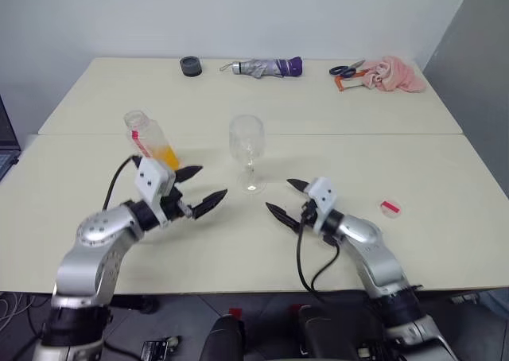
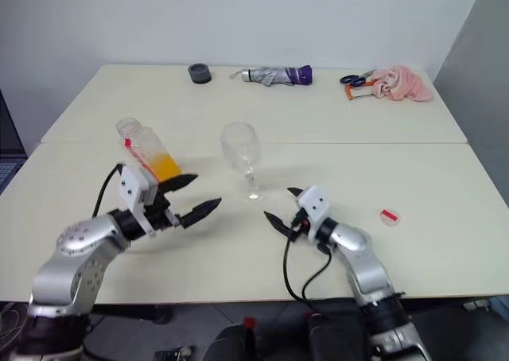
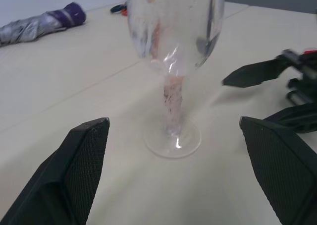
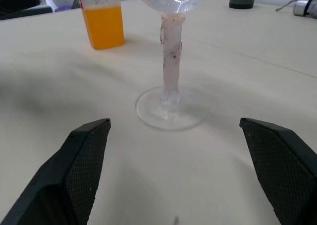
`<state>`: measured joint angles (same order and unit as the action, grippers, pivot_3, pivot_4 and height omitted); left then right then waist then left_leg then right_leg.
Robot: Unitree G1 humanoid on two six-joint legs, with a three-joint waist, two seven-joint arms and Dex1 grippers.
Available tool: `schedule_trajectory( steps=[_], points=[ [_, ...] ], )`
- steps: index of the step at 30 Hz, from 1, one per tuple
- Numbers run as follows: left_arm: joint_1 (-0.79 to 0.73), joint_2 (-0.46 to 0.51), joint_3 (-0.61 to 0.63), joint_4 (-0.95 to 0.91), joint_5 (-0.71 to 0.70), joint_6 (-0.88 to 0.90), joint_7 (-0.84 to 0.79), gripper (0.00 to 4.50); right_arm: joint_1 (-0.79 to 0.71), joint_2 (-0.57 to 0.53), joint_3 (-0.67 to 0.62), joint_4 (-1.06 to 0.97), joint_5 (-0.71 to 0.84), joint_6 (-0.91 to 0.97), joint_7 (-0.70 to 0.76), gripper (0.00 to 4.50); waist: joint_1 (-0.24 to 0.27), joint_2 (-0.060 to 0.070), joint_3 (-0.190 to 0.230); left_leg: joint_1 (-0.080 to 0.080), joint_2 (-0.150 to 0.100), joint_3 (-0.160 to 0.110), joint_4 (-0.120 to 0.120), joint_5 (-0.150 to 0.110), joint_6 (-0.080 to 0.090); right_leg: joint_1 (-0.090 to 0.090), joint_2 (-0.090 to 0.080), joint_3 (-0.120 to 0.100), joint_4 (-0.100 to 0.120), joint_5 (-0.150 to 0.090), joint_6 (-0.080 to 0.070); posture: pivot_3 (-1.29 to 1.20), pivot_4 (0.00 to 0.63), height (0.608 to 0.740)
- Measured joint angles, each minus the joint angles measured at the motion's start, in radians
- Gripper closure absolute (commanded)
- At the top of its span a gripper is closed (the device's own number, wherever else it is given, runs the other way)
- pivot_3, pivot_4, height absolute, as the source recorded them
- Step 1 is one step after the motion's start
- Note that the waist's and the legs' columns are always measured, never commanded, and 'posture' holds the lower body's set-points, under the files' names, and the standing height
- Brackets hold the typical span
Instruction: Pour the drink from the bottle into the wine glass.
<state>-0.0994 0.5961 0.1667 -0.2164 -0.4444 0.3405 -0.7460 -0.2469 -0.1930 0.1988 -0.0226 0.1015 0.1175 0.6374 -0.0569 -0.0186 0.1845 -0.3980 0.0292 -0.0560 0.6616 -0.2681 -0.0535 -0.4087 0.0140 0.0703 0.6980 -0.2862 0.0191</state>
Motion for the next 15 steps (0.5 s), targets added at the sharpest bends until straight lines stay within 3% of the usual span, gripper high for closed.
schedule_trajectory(
  steps=[9, 15],
  points=[
    [0.162, -0.198, 0.065, 0.013, 0.216, -0.121, 0.378, 0.0, 0.089, -0.109, -0.014, -0.231, 0.079, 0.026, 0.059, 0.04, 0.008, -0.001, 0.0, 0.003, -0.001, -0.001, 0.001, 0.0, 0.0, 0.004, 0.001, -0.001, -0.001, 0.0, 0.001, 0.0, 0.15, 0.74],
    [0.153, -0.203, 0.143, 0.055, 0.267, -0.169, 0.487, 0.0, 0.133, -0.195, -0.016, -0.351, 0.192, 0.073, 0.155, 0.04, 0.013, -0.002, -0.001, 0.003, -0.002, -0.001, 0.001, 0.0, 0.0, 0.004, 0.002, -0.001, -0.001, 0.0, 0.001, 0.0, 0.15, 0.74]
  ],
)
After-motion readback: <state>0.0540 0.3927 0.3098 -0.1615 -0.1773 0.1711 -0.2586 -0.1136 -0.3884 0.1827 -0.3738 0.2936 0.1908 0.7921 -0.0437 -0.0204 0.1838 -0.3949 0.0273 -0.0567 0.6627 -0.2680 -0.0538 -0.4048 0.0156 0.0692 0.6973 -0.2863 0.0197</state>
